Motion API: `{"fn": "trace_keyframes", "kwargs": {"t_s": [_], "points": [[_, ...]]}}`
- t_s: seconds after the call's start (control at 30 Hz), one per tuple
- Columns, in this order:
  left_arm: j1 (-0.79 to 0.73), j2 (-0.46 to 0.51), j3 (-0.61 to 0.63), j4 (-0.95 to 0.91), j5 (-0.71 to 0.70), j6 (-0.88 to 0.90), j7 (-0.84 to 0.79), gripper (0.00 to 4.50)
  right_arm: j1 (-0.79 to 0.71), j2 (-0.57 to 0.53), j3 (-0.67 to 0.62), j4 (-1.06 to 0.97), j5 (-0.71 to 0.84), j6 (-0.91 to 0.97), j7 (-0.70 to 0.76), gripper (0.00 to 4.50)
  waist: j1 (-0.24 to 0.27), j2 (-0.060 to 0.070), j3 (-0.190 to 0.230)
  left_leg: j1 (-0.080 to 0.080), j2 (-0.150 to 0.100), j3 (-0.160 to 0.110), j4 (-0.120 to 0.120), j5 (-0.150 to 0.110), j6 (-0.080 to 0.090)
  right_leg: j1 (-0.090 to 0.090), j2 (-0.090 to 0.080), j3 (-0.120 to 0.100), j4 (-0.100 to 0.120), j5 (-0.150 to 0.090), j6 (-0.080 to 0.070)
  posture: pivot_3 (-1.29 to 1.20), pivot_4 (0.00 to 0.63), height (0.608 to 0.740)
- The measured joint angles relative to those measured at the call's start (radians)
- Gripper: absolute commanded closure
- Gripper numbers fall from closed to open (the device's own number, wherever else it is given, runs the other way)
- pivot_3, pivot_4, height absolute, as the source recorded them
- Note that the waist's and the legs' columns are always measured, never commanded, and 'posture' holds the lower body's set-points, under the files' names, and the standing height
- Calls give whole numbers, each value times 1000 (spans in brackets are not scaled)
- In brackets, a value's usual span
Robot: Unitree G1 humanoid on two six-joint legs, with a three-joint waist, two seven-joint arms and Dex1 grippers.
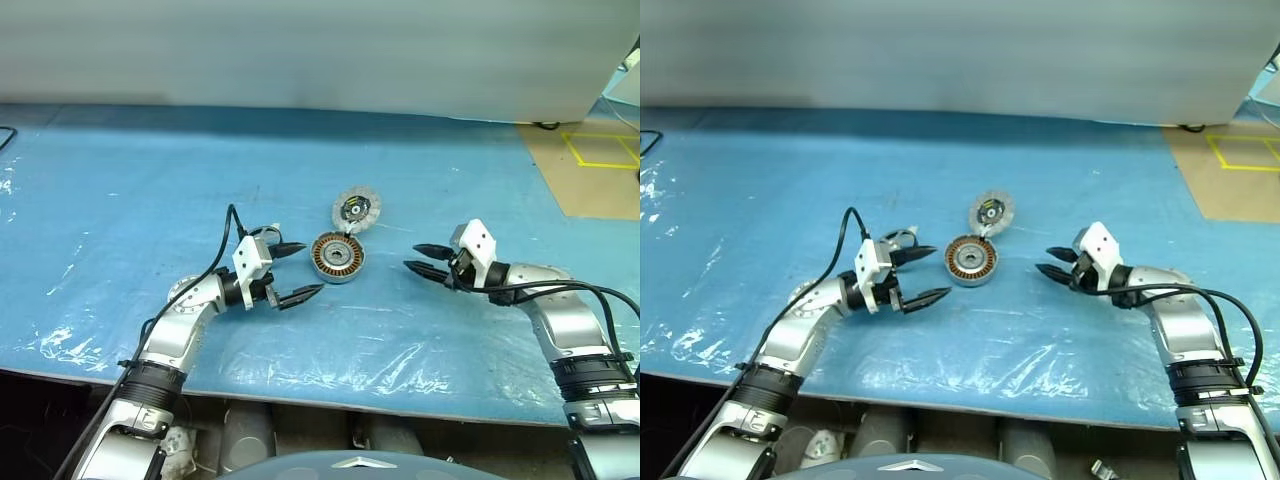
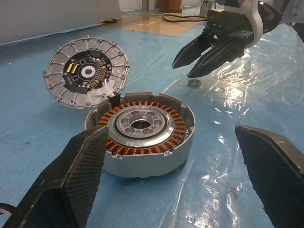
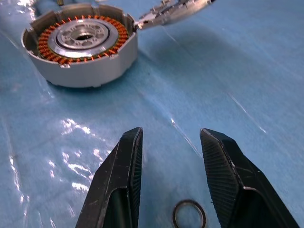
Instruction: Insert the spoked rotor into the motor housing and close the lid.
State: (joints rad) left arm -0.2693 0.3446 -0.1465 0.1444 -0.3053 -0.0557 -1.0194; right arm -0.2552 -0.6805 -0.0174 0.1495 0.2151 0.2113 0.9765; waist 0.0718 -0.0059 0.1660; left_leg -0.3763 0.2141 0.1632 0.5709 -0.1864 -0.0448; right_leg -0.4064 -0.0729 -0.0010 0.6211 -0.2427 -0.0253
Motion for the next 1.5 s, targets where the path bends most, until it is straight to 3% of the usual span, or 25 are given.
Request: {"fn": "trace_keyframes", "kwargs": {"t_s": [0.87, 1.07, 1.27, 1.5], "points": [[-1, -1, -5, 1, 0, 1, 0, 0, 25, -36, 19, 71, -91, -80, 9, 2517, -3, 0, 0, 1, 0, 0, 0, 0, 0, 0, 0, 0, 0, 0, 0, 0, 150, 740], [-1, -1, -5, 0, 0, 1, 0, 0, 33, -42, 21, 68, -89, -66, 16, 3917, -2, 0, 0, 1, 0, 0, 0, 0, 0, 1, 0, 0, 0, 0, 0, 0, 150, 740], [-1, -1, -5, 1, 0, 1, 0, 0, 34, -51, 21, 64, -85, -53, 20, 3917, 1, 0, 0, 2, 0, 0, 0, 0, 0, 2, 0, 0, 0, 0, 0, 0, 150, 740], [0, 20, -3, -3, -4, 4, -4, 0, -33, 40, 18, -133, 66, 166, 15, 3917, -7, 3, 2, 1, 1, 1, 0, 0, 0, -1, 1, 1, 2, 0, 0, 0, 150, 740]]}}
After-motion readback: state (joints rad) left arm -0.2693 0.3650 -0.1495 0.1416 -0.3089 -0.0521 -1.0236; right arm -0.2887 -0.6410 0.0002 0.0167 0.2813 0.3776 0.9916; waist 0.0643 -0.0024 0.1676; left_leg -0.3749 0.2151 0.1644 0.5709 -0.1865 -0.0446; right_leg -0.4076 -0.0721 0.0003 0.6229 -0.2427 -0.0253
